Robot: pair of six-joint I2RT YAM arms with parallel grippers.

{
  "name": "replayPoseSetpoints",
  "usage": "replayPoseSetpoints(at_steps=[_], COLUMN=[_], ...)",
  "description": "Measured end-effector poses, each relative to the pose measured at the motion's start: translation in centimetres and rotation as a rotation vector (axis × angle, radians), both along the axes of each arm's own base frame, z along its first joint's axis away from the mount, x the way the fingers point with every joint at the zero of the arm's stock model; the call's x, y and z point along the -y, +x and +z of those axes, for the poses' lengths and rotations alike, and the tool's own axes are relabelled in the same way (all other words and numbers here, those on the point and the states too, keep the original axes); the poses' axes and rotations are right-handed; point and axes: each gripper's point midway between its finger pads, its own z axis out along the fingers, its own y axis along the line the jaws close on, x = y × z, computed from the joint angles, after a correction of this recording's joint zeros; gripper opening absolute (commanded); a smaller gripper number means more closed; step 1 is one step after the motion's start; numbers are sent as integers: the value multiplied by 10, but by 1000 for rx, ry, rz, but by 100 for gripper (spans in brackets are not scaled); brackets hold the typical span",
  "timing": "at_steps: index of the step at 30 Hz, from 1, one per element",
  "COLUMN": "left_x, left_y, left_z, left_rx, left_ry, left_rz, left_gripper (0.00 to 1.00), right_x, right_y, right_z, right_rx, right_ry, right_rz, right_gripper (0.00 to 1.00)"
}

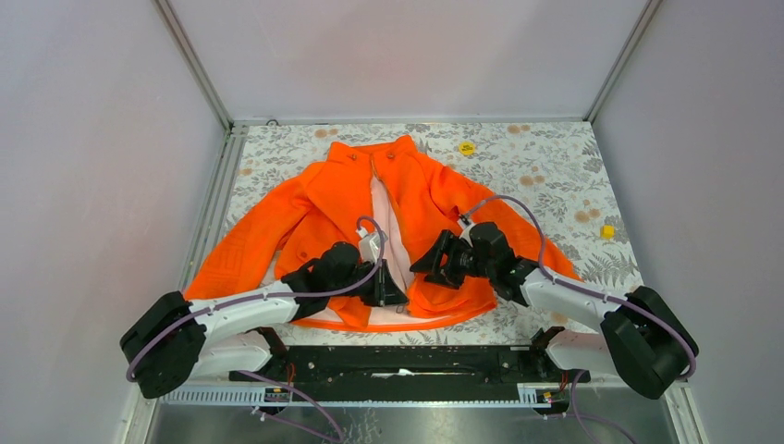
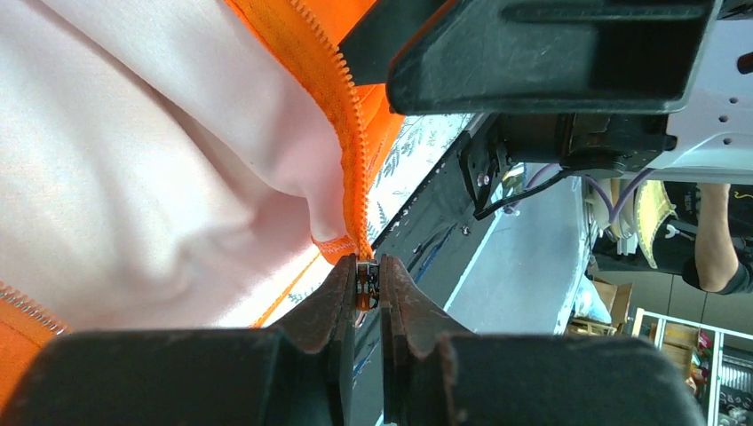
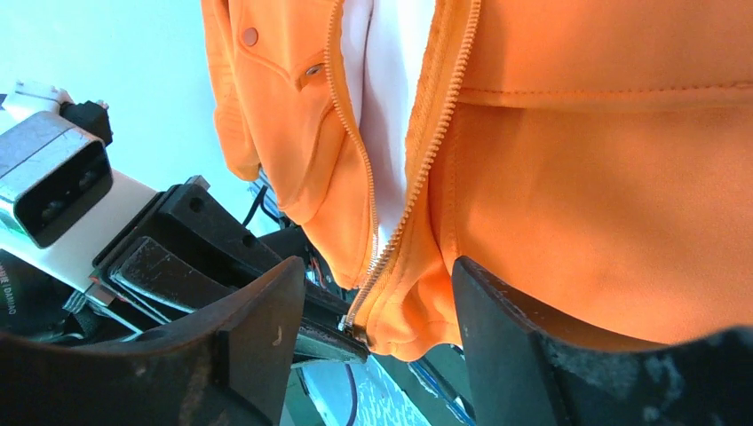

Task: Zip up the jacket

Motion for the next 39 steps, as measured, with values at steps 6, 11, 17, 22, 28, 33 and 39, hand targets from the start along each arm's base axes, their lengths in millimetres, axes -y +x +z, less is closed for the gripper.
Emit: replayPoseSetpoints(at_steps=[6, 11, 17, 22, 28, 33, 39], left_x=[4, 11, 16, 17, 17, 17, 17], left_y=[2, 5, 4, 5, 8, 12, 14], left_z=[0, 8, -1, -5, -4, -4, -4], left_rx=[13, 33, 23, 23, 34, 40, 31], left_ry=[17, 8, 35, 51, 55, 61, 60], left_rz=[3, -3, -12, -7, 10, 35, 50], left_gripper=[0, 0, 0, 0, 0, 0, 0], right_x=[3, 1, -2, -5, -9, -9, -7], right_y=[0, -6, -9, -7, -8, -14, -21], right_z=[-8, -15, -17, -12, -7, -10, -8], right_rx=[-45, -67, -89, -95, -94, -89, -80], right_ry=[-30, -50, -49, -24, 1, 22, 61], right_rz=[-30, -25, -26, -40, -41, -32, -25], right_gripper=[61, 56, 46, 49, 52, 56, 50])
